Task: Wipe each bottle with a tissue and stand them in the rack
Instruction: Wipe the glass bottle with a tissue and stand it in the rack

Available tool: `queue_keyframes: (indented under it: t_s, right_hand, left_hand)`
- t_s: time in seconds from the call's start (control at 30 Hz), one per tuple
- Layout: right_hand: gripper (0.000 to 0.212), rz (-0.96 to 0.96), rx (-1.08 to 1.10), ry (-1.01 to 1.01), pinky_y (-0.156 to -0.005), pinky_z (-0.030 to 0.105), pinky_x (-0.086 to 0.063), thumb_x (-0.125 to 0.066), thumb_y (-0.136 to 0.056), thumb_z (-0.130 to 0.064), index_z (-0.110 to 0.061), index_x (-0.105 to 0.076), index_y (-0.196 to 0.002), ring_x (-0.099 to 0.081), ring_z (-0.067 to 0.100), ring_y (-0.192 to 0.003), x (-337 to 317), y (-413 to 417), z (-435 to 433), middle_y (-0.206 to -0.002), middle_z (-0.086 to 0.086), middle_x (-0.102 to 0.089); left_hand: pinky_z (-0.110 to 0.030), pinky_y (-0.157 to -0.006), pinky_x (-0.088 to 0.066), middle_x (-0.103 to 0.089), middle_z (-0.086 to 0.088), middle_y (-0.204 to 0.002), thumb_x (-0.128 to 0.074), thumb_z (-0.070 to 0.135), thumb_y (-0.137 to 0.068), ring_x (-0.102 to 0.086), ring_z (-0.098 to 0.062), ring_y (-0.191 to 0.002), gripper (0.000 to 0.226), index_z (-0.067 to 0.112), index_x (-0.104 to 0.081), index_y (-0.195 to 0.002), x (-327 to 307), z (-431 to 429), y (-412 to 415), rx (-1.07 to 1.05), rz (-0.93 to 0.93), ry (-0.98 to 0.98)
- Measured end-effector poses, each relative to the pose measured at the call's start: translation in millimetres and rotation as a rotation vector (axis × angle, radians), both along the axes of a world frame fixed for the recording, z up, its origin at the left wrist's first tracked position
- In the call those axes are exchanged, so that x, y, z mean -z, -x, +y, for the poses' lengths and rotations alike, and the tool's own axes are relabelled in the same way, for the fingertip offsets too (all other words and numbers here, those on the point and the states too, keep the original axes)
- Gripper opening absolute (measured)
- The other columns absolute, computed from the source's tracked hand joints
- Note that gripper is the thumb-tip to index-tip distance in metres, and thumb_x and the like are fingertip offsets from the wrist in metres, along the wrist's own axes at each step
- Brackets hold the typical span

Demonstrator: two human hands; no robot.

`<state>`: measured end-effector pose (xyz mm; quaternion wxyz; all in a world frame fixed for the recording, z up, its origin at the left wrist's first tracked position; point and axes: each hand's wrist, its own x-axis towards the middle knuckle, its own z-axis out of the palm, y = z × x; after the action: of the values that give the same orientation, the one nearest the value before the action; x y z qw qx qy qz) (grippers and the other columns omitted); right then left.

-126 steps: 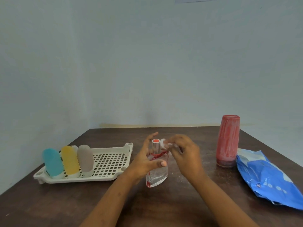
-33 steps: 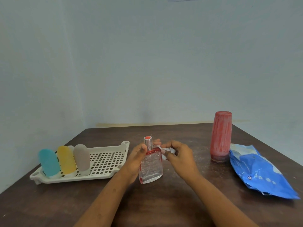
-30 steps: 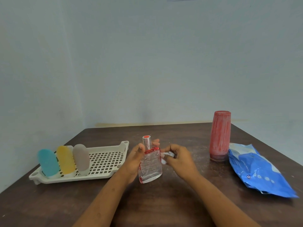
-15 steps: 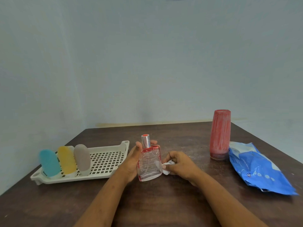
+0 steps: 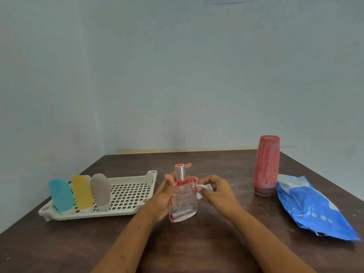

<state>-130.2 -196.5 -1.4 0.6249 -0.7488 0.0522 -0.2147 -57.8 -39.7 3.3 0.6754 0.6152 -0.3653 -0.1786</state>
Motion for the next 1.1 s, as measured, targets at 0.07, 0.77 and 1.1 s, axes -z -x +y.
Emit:
queue_keyframes:
  t_s: [0.07, 0.77, 1.1]
  right_hand:
    - [0.008, -0.095, 0.058, -0.032, -0.068, 0.023, -0.056, -0.065, -0.086, -0.01, -0.014, -0.062, -0.092, -0.067, 0.012, -0.083, -5.2, 1.0, 4.1, -0.091, 0.0, -0.067]
    - [0.02, -0.478, 0.009, 1.028, -0.082, 0.007, -0.031, -0.063, -0.084, -0.027, -0.02, -0.062, -0.103, -0.047, 0.005, -0.103, -16.5, 24.7, 33.8, -0.107, -0.006, -0.063]
    - [0.021, -0.719, 0.024, 1.571, -0.078, 0.028, -0.051, -0.063, -0.08, -0.007, -0.013, -0.056, -0.1, -0.056, 0.02, -0.096, -8.5, 27.7, 40.4, -0.108, 0.001, -0.066]
  left_hand:
    - [-0.055, -0.106, -0.041, -0.06, -0.006, -0.133, -0.056, 0.092, -0.046, -0.055, -0.026, -0.126, 0.113, 0.031, -0.044, -0.141, -0.2, 0.3, 1.0, -0.014, -0.015, -0.003]
    - [-0.037, -0.107, -0.044, -0.065, 0.0, -0.127, -0.007, 0.084, -0.07, -0.056, -0.017, -0.124, 0.091, 0.037, -0.059, -0.127, -12.5, -2.9, 10.8, -0.054, -0.022, -0.087]
    - [-0.046, -0.113, -0.034, -0.063, -0.003, -0.13, -0.037, 0.1, -0.051, -0.054, -0.022, -0.127, 0.113, 0.019, -0.067, -0.123, -12.0, 1.0, 6.7, 0.02, 0.062, -0.025]
